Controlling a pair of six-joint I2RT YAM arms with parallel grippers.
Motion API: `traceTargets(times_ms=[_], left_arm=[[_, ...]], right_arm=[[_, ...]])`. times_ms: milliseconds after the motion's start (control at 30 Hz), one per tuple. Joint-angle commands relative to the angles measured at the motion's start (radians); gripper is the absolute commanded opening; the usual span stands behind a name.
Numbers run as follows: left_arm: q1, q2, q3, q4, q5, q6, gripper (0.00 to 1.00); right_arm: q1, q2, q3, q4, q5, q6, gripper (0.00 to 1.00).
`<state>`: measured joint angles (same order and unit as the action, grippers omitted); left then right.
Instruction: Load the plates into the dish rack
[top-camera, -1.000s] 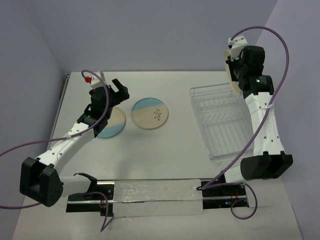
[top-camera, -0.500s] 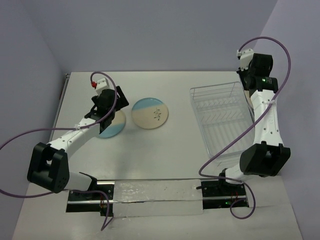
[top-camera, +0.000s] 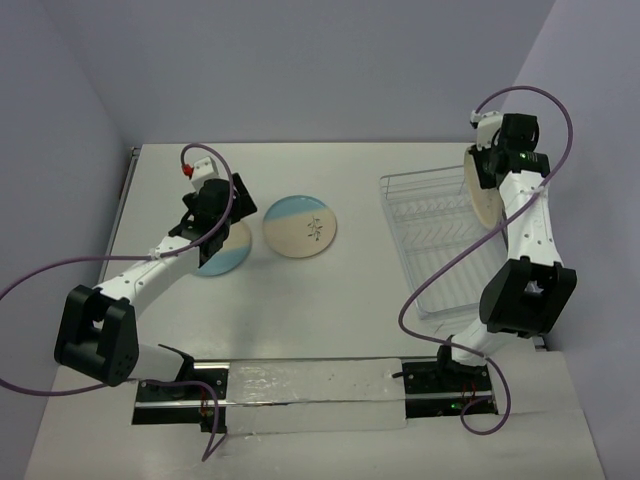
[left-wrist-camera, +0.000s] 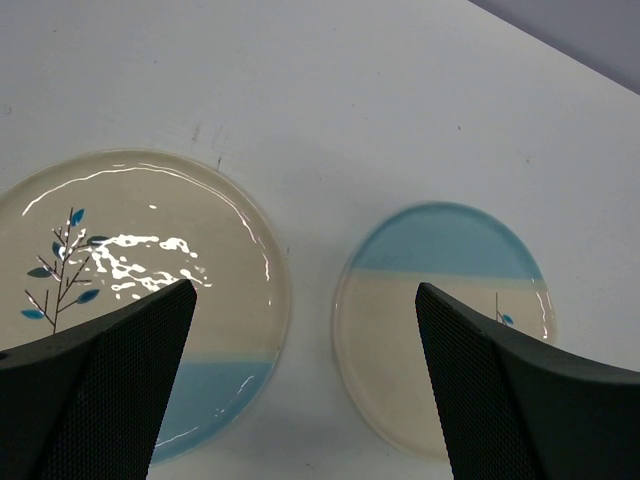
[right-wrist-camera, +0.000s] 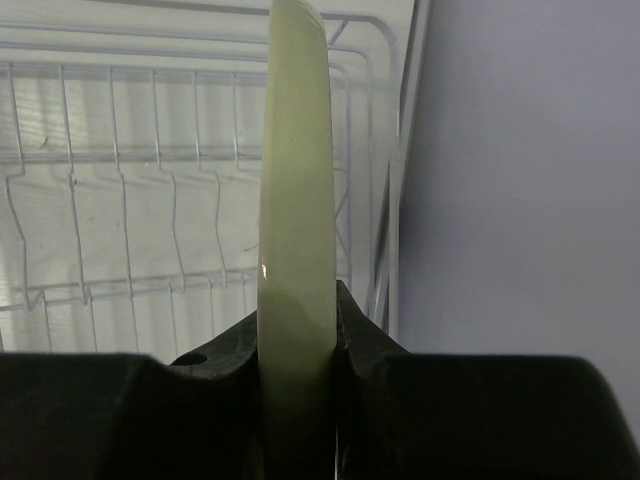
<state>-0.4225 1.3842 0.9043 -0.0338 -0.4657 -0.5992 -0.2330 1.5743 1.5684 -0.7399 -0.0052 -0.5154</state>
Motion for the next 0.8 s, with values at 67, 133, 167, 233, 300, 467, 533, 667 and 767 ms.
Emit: traceTargets(times_ms=[67,133,167,233,300,467,533,667,767], left_arm=[[0.007,-0.028,0.023,-0.023,-0.03,-0.021,0.99],[0.007,-0.027,0.022,-0.024,-0.031,-0.022,0.99],[0.007,-0.026,0.024,-0.025,-0.031,-0.024,0.99],[0.007,-0.02,0.031,-0.027,-0.034,-0.025,0.99],[0.007,-0.016,0.038,-0.038,-0.033,-0.027,0.99],[0.007,-0.014,0.044,-0.052,-0.036,-0.033,0.99],[0.007,-0.019,0.039,-0.051,-0.034,-0.036,0.99],[0.007,-0.024,0.039,-0.061,-0.046,-0.048,0.99],[0.007,-0.027,0.042,-0.068,-0.051,-0.054,0.99]], right_arm=[[-0.003,0.041,0.055,0.113,0.004,0.033,0.0],[-0.005,0.058,0.059,0.114,0.028,0.051,0.0],[-0.003,0.064,0.063,0.114,0.028,0.061,0.0],[-0.003,0.074,0.073,0.114,0.012,0.082,0.0],[-0.003,0.085,0.077,0.114,0.018,0.097,0.0],[-0.002,0.099,0.086,0.102,0.056,0.149,0.0],[-0.002,0.095,0.084,0.094,0.086,0.176,0.0],[-0.004,0.085,0.069,0.059,0.073,0.183,0.0],[-0.003,0.095,0.084,0.015,-0.01,0.155,0.0]])
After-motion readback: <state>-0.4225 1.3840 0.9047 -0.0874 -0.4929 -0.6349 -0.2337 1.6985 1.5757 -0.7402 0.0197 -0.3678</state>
